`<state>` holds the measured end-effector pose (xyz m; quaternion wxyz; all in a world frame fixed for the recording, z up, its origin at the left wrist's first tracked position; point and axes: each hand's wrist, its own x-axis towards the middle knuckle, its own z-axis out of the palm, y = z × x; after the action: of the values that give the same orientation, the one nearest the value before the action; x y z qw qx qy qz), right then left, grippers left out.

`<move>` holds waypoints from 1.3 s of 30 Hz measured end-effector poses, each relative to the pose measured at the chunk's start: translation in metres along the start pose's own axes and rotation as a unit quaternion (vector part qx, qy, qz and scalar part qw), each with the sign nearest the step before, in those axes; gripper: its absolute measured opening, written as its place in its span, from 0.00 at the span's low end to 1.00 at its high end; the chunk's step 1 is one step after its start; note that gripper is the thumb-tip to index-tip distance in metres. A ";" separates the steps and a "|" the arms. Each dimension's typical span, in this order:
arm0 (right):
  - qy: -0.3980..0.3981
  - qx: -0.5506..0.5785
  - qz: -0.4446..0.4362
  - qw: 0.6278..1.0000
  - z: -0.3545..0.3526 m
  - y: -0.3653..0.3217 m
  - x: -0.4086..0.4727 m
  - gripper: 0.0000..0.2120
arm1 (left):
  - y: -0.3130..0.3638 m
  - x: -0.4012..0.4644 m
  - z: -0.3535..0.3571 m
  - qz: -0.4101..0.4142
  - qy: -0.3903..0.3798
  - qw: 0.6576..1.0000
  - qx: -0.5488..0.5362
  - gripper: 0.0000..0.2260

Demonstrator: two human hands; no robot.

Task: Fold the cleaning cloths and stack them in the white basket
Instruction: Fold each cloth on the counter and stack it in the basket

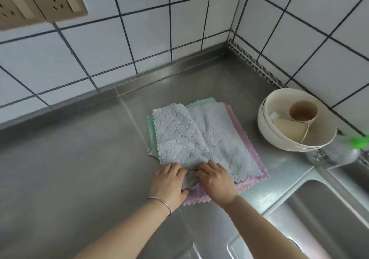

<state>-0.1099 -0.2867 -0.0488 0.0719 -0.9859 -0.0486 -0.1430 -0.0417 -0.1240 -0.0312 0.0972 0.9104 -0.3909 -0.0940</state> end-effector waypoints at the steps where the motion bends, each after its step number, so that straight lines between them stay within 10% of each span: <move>1: -0.006 0.006 0.001 1.000 0.000 -0.001 0.001 0.06 | 0.001 0.001 0.002 -0.003 -0.003 1.000 0.027 0.22; 6: -0.029 0.116 0.096 0.988 0.002 0.000 0.006 0.05 | 0.004 0.003 0.012 -0.005 0.008 0.999 0.050 0.19; 14: -0.213 0.391 0.291 0.847 -0.022 0.014 0.028 0.11 | -0.015 0.008 0.006 0.056 0.047 0.997 0.019 0.14; 20: -0.081 0.080 0.113 0.987 -0.036 0.002 0.025 0.10 | -0.013 0.019 -0.037 0.029 0.147 0.989 0.014 0.03; 29: 0.083 0.033 0.136 0.987 -0.125 0.006 0.083 0.12 | -0.086 -0.034 -0.145 0.000 0.285 0.956 -0.063 0.08; 39: -0.060 0.218 0.122 0.966 -0.120 -0.125 0.234 0.05 | -0.250 -0.141 -0.253 -0.224 0.207 0.951 -0.057 0.08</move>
<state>0.0663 -0.1643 0.1488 0.2988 -0.9517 0.0381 -0.0598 0.0986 0.1746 0.1628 0.2039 0.9670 -0.1422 0.0556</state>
